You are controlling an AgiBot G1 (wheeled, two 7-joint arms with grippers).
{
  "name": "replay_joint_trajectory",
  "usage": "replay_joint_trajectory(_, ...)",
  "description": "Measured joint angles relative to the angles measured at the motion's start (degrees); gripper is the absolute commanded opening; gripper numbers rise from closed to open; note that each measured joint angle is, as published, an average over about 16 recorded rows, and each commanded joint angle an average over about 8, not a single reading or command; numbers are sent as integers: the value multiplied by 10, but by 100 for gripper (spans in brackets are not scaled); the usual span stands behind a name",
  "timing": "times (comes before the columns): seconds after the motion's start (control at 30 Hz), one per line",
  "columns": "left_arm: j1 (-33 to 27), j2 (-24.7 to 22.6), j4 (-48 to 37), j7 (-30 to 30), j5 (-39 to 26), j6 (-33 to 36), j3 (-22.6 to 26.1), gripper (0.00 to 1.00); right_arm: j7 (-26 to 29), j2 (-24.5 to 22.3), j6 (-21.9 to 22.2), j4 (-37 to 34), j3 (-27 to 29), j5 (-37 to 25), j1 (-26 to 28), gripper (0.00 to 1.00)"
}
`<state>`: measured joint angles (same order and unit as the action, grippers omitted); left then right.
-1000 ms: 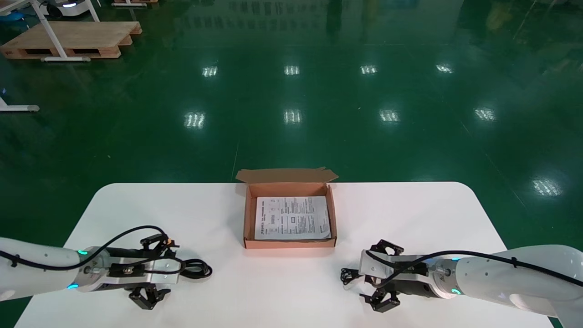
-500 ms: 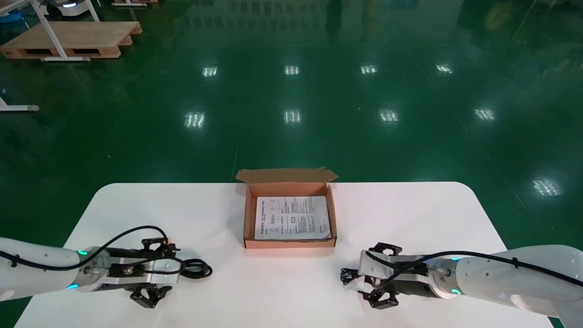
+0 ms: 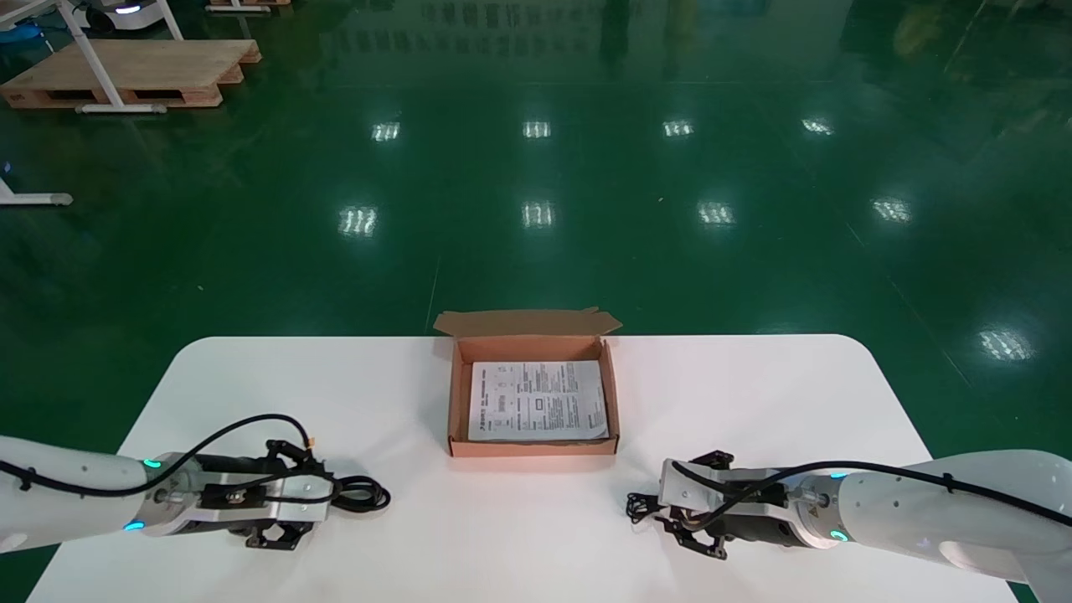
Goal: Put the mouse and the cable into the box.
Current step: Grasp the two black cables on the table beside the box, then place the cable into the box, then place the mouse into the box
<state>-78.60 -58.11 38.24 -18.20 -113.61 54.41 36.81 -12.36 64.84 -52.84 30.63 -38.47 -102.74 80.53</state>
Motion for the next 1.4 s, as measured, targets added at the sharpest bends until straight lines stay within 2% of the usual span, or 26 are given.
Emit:
replay_joint_trajectory(0.93,-7,3,2,3,5,-3,-5,0,2,-5,0,3,3,2,4,0)
replay_joint_trajectory(1.2,-51,-6,0,6,36,-5,-28,0,21,-37,18,14,21,6,44,0)
replay_joint_trajectory(1.4,-92,-43,-18,-21,80,-5,-50,0,41,-68,47,27,39,1,101,0)
